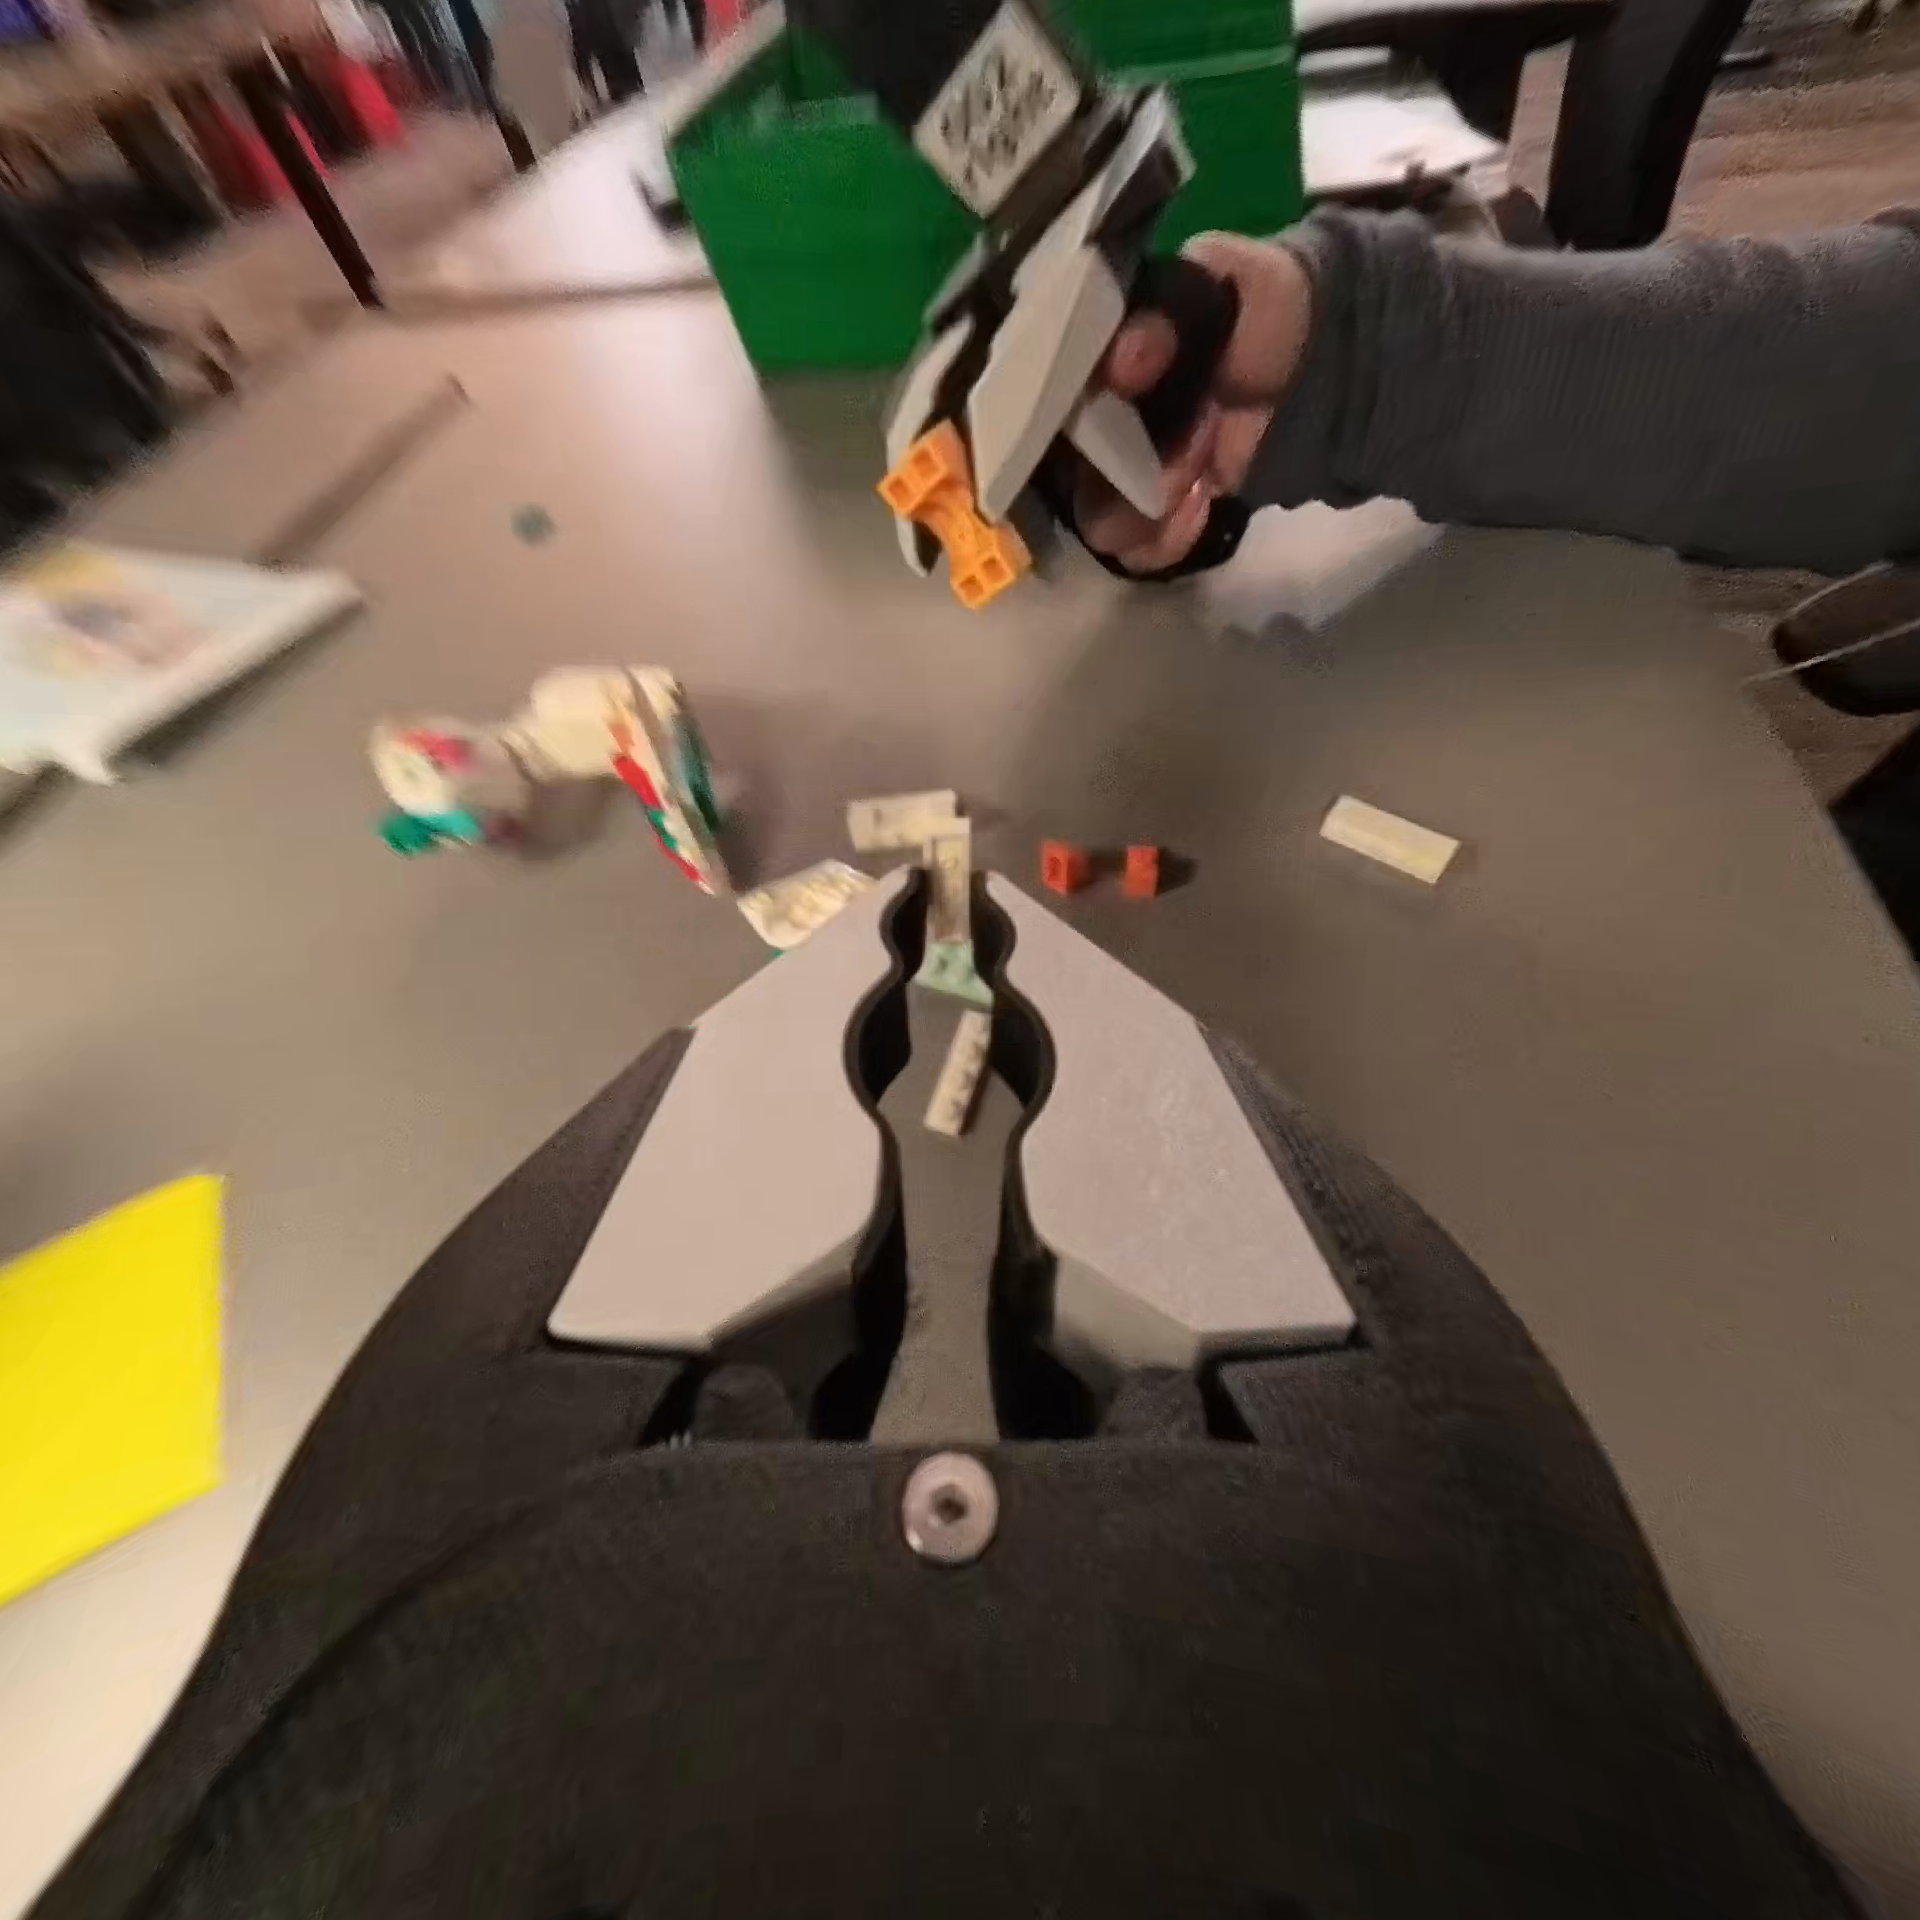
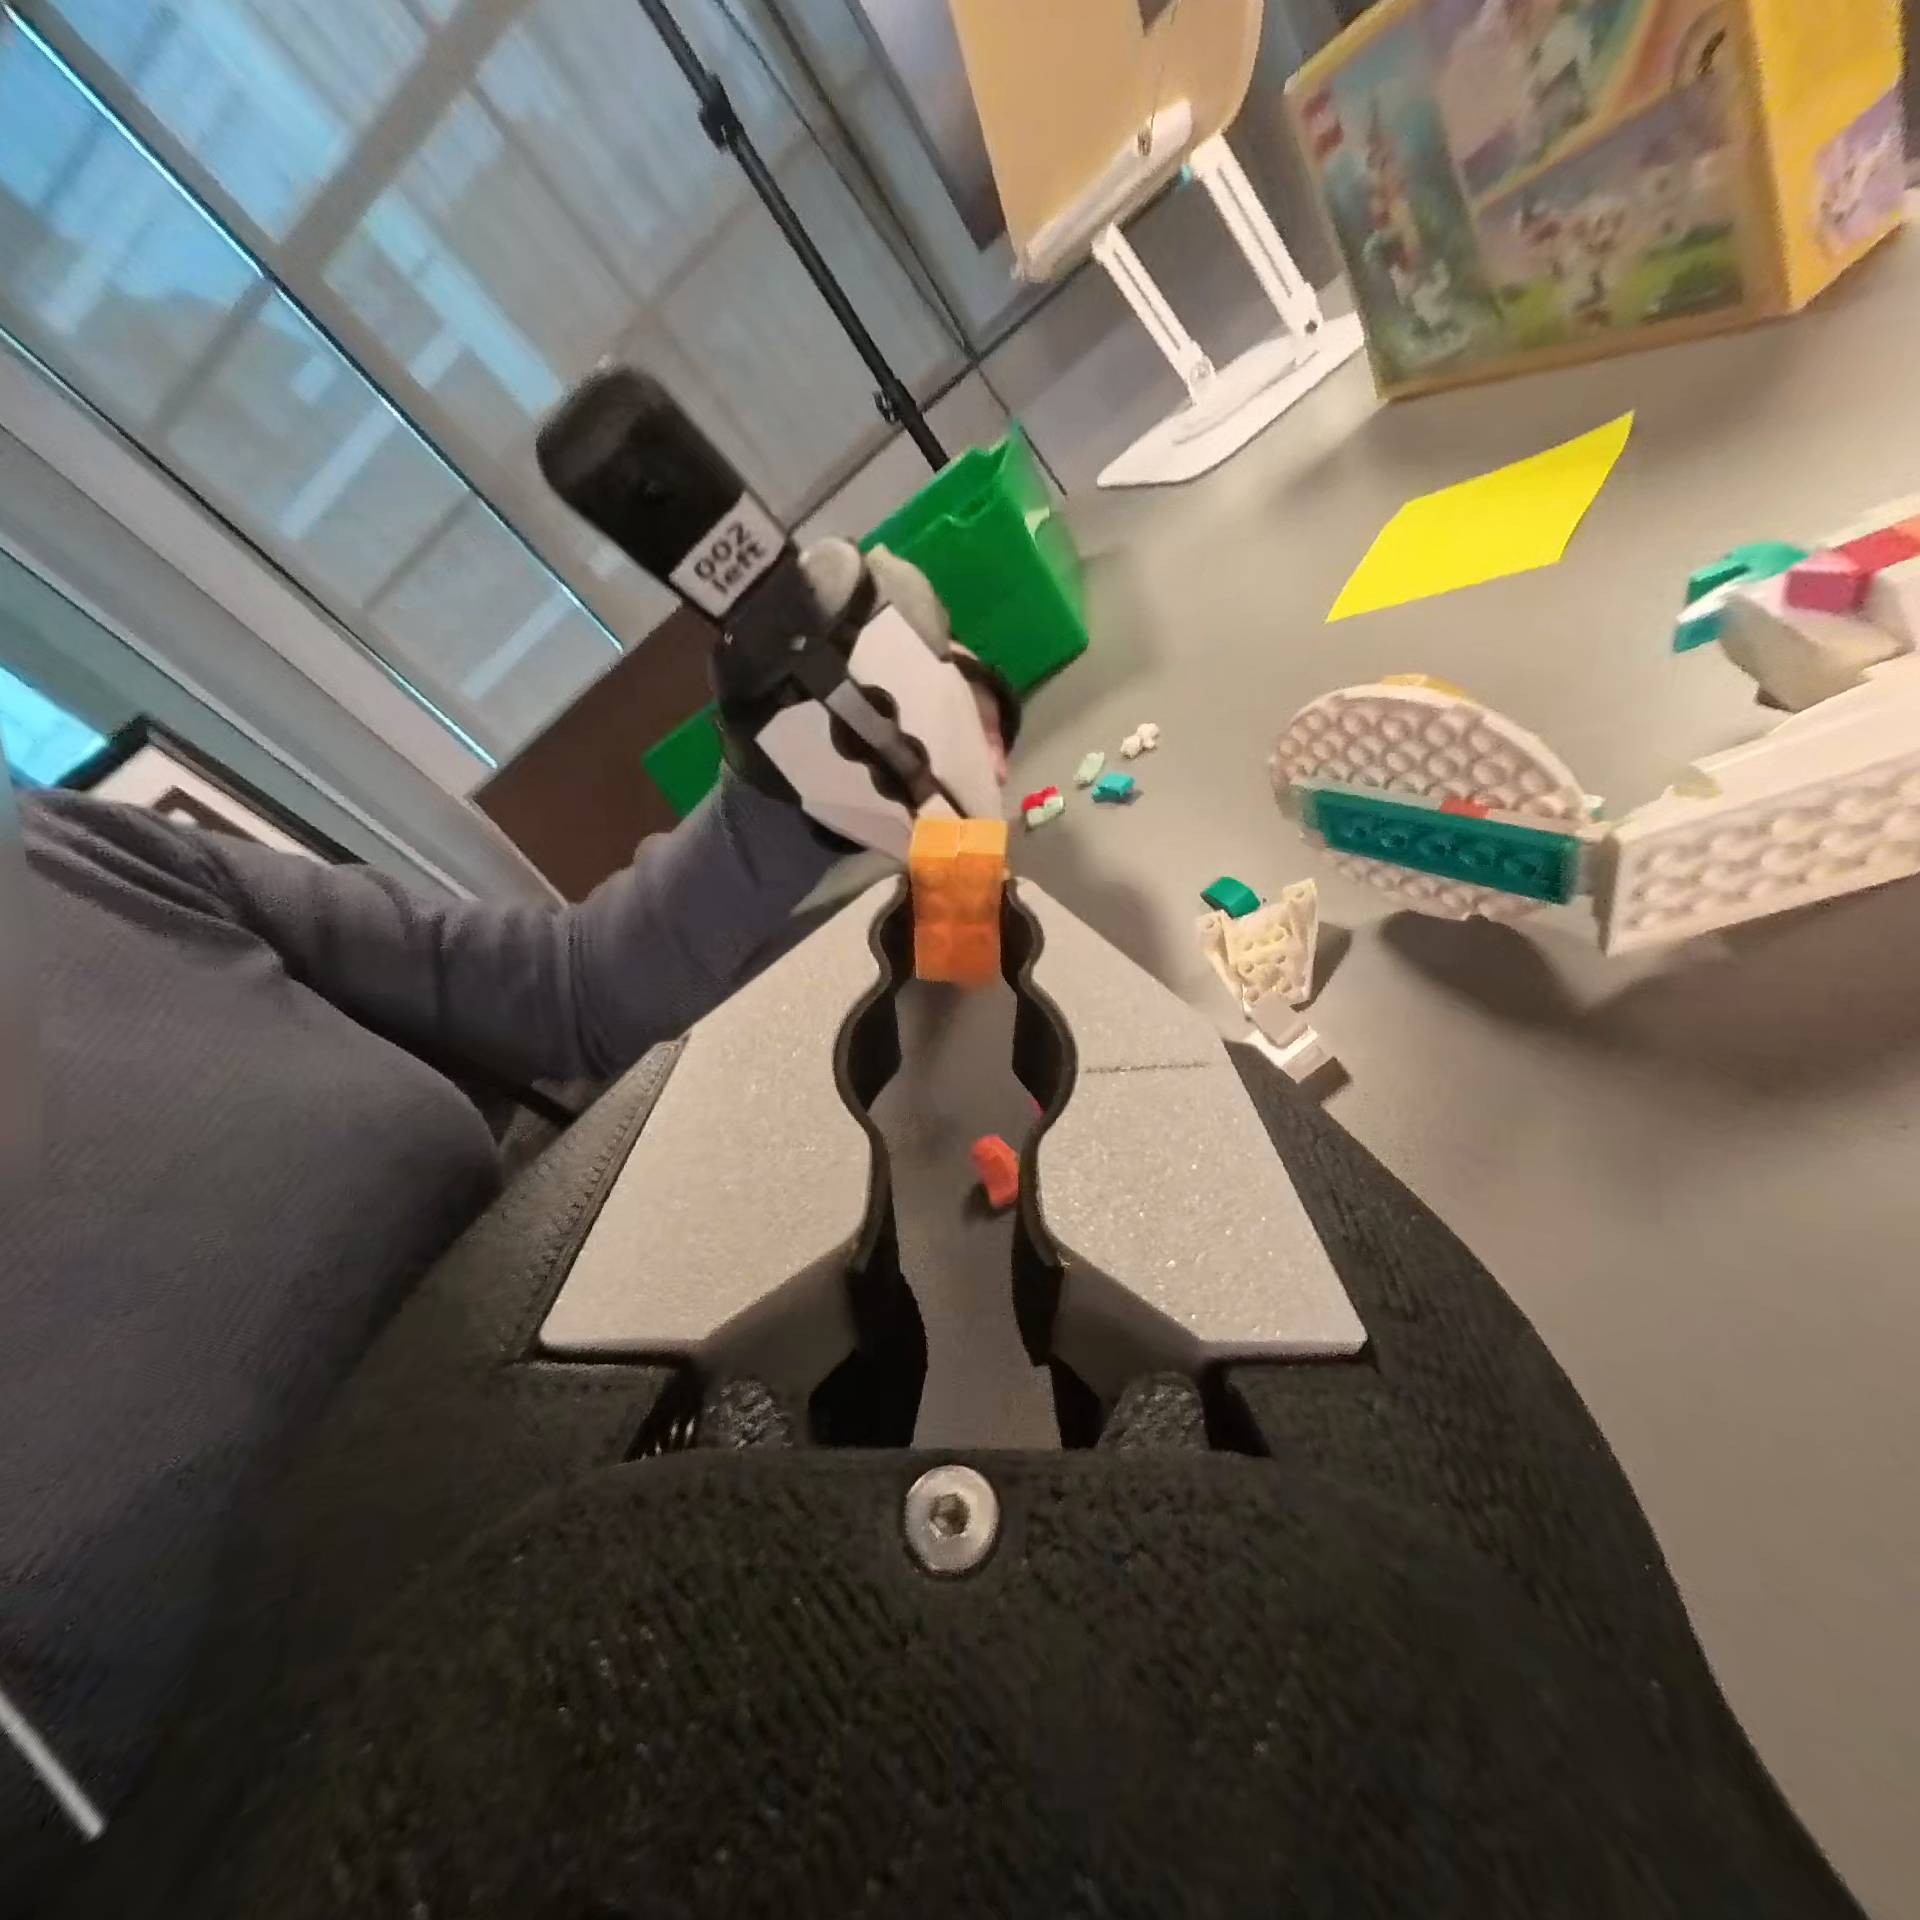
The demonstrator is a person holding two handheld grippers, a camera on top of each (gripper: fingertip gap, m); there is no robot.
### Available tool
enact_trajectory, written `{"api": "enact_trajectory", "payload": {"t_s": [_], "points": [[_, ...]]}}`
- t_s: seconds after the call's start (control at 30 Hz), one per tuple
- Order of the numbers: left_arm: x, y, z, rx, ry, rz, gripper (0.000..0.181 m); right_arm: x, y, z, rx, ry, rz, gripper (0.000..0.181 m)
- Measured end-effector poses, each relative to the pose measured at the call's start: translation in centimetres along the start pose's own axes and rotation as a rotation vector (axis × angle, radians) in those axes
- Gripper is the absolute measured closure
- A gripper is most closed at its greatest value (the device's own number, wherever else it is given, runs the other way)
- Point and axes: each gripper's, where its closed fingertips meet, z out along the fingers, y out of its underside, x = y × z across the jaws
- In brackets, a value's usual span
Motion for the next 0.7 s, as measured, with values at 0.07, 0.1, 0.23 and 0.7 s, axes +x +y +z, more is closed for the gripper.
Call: {"api": "enact_trajectory", "payload": {"t_s": [0.07, 0.1, 0.23, 0.7], "points": [[0.3, 1.3, 1.0, -0.069, 0.052, -0.126, 0.175, 0.0, 0.6, 0.6, -0.026, -0.007, 0.000, 0.168], [0.1, 1.9, 1.2, -0.094, 0.055, -0.171, 0.175, 0.0, 0.8, 0.7, -0.034, -0.009, 0.003, 0.168], [-0.4, 2.2, 1.1, -0.125, 0.000, -0.145, 0.168, 0.2, 1.2, 1.1, -0.061, 0.016, -0.047, 0.168], [3.1, -3.2, 2.3, 0.137, 0.224, -0.285, 0.123, -2.0, 1.2, 3.0, -0.039, 0.013, -0.372, 0.167]]}}
